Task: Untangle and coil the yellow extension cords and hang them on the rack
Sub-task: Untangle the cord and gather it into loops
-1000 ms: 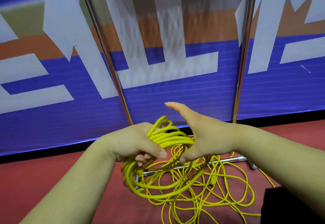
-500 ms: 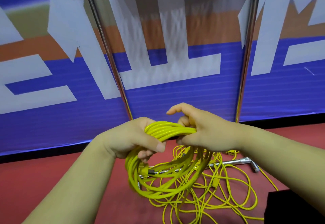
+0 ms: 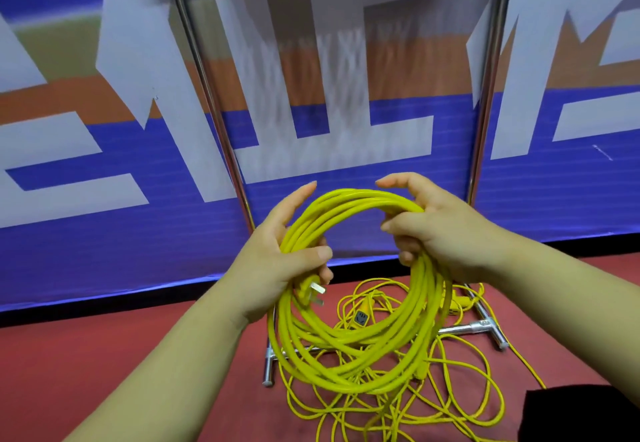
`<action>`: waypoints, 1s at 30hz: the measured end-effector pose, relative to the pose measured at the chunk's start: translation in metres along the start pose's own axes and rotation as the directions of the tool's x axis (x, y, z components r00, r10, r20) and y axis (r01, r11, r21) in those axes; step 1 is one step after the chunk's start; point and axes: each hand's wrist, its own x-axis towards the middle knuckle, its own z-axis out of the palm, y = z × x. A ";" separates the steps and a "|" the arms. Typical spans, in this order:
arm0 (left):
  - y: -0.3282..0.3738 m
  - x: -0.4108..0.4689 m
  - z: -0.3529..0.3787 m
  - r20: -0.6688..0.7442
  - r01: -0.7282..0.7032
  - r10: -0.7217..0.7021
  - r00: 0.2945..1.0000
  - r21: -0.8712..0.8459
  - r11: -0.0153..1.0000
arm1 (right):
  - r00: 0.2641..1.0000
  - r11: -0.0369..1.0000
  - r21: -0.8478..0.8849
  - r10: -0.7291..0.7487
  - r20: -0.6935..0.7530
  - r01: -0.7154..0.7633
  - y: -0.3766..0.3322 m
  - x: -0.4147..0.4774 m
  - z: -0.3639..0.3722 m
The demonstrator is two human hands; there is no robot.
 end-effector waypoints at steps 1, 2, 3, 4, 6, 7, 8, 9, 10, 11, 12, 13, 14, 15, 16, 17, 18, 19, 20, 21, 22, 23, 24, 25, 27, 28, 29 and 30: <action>0.001 0.000 0.001 0.001 -0.006 0.006 1.000 0.012 1.000 | 1.000 1.000 -0.002 0.000 -0.012 0.000 0.001 0.000 0.001; 0.002 0.001 0.001 0.000 -0.013 0.013 1.000 0.030 0.999 | 1.000 1.000 -0.015 -0.006 -0.012 0.005 0.002 0.000 0.002; 0.004 0.002 0.000 -0.004 -0.024 0.025 1.000 0.045 0.999 | 1.000 0.999 -0.036 -0.012 -0.001 0.012 0.002 -0.001 0.002; 0.006 0.002 -0.001 -0.011 -0.041 0.042 0.999 0.051 0.998 | 1.000 0.997 -0.071 -0.022 0.012 0.023 0.001 -0.001 0.003; 0.010 0.004 -0.004 -0.047 -0.075 0.077 0.996 0.048 0.996 | 0.997 0.983 -0.176 -0.047 0.053 0.056 -0.001 -0.002 0.001; 0.013 0.005 -0.005 -0.065 -0.088 0.091 0.994 0.047 0.995 | 0.995 0.970 -0.230 -0.056 0.082 0.073 -0.002 -0.002 0.001; 0.015 0.005 -0.006 -0.080 -0.097 0.100 0.992 0.044 0.994 | 0.992 0.958 -0.272 -0.058 0.110 0.086 -0.003 -0.004 0.000; 0.016 0.006 -0.007 -0.095 -0.102 0.105 0.990 0.033 0.994 | 0.990 0.951 -0.296 -0.054 0.133 0.092 -0.003 -0.005 0.000; 0.017 0.006 -0.008 -0.115 -0.106 0.107 0.988 0.013 0.994 | 0.987 0.948 -0.302 -0.055 0.150 0.099 -0.003 -0.006 0.000; 0.018 0.007 -0.009 -0.143 -0.111 0.108 0.984 -0.018 0.994 | 0.986 0.951 -0.289 -0.061 0.158 0.105 -0.002 -0.007 0.001; 0.018 0.007 -0.010 -0.178 -0.117 0.105 0.978 -0.059 0.991 | 0.985 0.961 -0.254 -0.068 0.157 0.107 0.000 -0.007 0.002; 0.019 0.008 -0.011 -0.217 -0.125 0.101 0.971 -0.102 0.987 | 0.986 0.977 -0.190 -0.071 0.151 0.099 0.001 -0.007 0.002; 0.019 0.009 -0.011 -0.251 -0.137 0.098 0.963 -0.142 0.980 | 0.987 0.991 -0.107 -0.068 0.144 0.084 0.002 -0.007 0.003; 0.020 0.010 -0.011 -0.278 -0.150 0.098 0.956 -0.176 0.973 | 0.988 0.998 -0.026 -0.061 0.141 0.065 0.003 -0.006 0.003; 0.021 0.010 -0.009 -0.294 -0.164 0.099 0.951 -0.205 0.965 | 0.989 0.998 0.043 -0.051 0.140 0.046 0.004 -0.005 0.002; 0.021 0.010 -0.007 -0.304 -0.176 0.102 0.947 -0.228 0.958 | 0.989 0.995 0.096 -0.043 0.140 0.030 0.004 -0.005 0.002; 0.020 0.011 -0.005 -0.313 -0.186 0.105 0.944 -0.242 0.952 | 0.990 0.990 0.142 -0.040 0.138 0.020 0.003 -0.004 0.002; 0.020 0.011 -0.003 -0.324 -0.195 0.107 0.940 -0.250 0.948 | 0.990 0.984 0.176 -0.042 0.137 0.017 0.002 -0.004 0.002; 0.019 0.012 -0.001 -0.333 -0.198 0.106 0.937 -0.257 0.946 | 0.989 0.980 0.199 -0.051 0.136 0.023 0.001 -0.003 0.002; 0.017 0.012 0.001 -0.332 -0.194 0.098 0.938 -0.271 0.943 | 0.989 0.976 0.213 -0.068 0.129 0.039 -0.002 -0.003 0.002; 0.016 0.013 0.003 -0.317 -0.183 0.086 0.944 -0.289 0.940 | 0.990 0.974 0.219 -0.088 0.114 0.061 -0.004 -0.002 0.002; 0.015 0.013 0.004 -0.286 -0.166 0.076 0.955 -0.306 0.937 | 0.990 0.971 0.225 -0.101 0.094 0.078 -0.007 -0.002 0.002; 0.014 0.012 0.004 -0.244 -0.144 0.068 0.968 -0.310 0.940 | 0.992 0.970 0.229 -0.105 0.075 0.085 -0.010 -0.002 0.001; 0.014 0.011 0.003 -0.197 -0.117 0.058 0.979 -0.300 0.947 | 0.992 0.971 0.223 -0.104 0.065 0.087 -0.013 -0.002 -0.001; 0.013 0.009 0.000 -0.122 -0.069 0.039 0.992 -0.251 0.966 | 0.993 0.979 0.188 -0.090 0.074 0.075 -0.017 -0.004 -0.006; 0.013 0.008 -0.001 -0.103 -0.057 0.034 0.994 -0.236 0.970 | 0.993 0.983 0.174 -0.075 0.088 0.059 -0.018 -0.005 -0.007; 0.012 0.007 -0.003 -0.095 -0.053 0.032 0.995 -0.229 0.972 | 0.993 0.986 0.165 -0.058 0.104 0.040 -0.019 -0.006 -0.009; 0.012 0.007 -0.004 -0.093 -0.053 0.033 0.995 -0.219 0.974 | 0.991 0.988 0.156 -0.042 0.124 0.022 -0.019 -0.007 -0.009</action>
